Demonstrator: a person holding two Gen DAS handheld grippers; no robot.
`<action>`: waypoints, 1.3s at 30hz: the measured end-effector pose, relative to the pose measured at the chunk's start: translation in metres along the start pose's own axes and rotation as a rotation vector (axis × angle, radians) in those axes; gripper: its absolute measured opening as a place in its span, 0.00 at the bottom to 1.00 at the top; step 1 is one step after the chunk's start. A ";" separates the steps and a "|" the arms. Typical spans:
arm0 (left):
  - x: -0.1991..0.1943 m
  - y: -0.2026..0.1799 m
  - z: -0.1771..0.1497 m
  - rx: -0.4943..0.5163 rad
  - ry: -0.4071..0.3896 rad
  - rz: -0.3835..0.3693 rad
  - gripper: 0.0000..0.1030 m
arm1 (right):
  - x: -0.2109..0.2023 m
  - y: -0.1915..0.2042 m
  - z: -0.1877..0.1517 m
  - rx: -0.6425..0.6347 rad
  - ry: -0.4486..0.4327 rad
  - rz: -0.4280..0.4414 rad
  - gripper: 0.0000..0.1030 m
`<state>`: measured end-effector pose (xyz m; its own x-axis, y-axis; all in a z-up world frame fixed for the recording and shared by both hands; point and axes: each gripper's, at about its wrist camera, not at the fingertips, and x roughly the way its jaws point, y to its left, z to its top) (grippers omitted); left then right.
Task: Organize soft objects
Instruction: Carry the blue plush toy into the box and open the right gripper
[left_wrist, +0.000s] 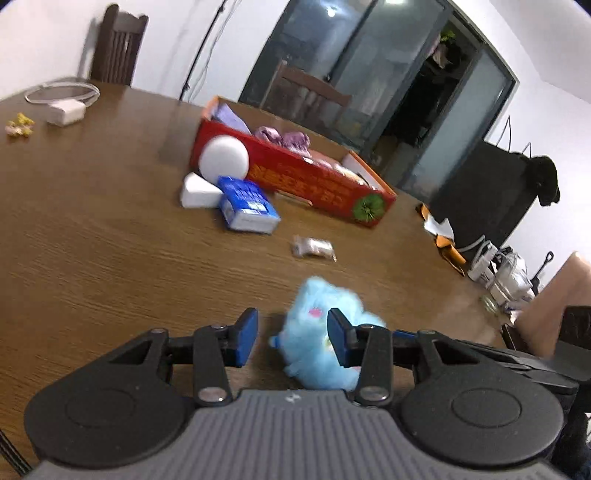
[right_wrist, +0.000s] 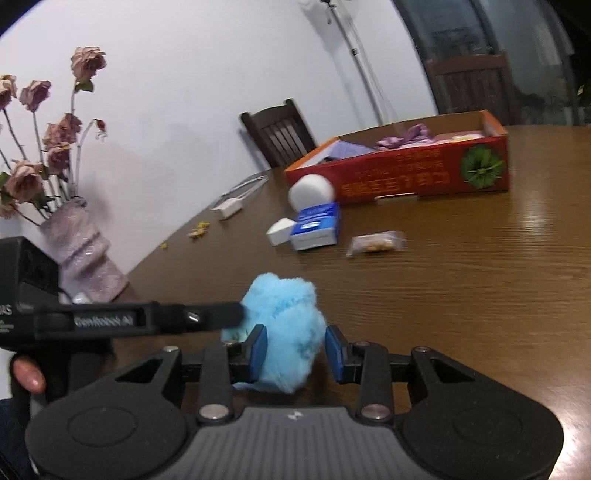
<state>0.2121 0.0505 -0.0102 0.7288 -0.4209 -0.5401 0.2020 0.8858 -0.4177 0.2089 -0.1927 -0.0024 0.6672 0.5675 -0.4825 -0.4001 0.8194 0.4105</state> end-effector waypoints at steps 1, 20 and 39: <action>-0.002 0.000 0.001 -0.001 -0.003 -0.004 0.43 | -0.003 -0.001 0.000 0.006 -0.013 -0.003 0.35; 0.051 0.011 0.008 -0.056 0.112 -0.146 0.40 | 0.033 -0.029 0.006 0.213 0.035 0.082 0.37; 0.143 0.018 0.225 0.037 -0.067 -0.027 0.36 | 0.153 -0.064 0.234 0.056 -0.043 0.137 0.33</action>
<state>0.4668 0.0506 0.0691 0.7648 -0.4315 -0.4783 0.2454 0.8817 -0.4030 0.4843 -0.1773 0.0785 0.6354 0.6689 -0.3857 -0.4546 0.7278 0.5134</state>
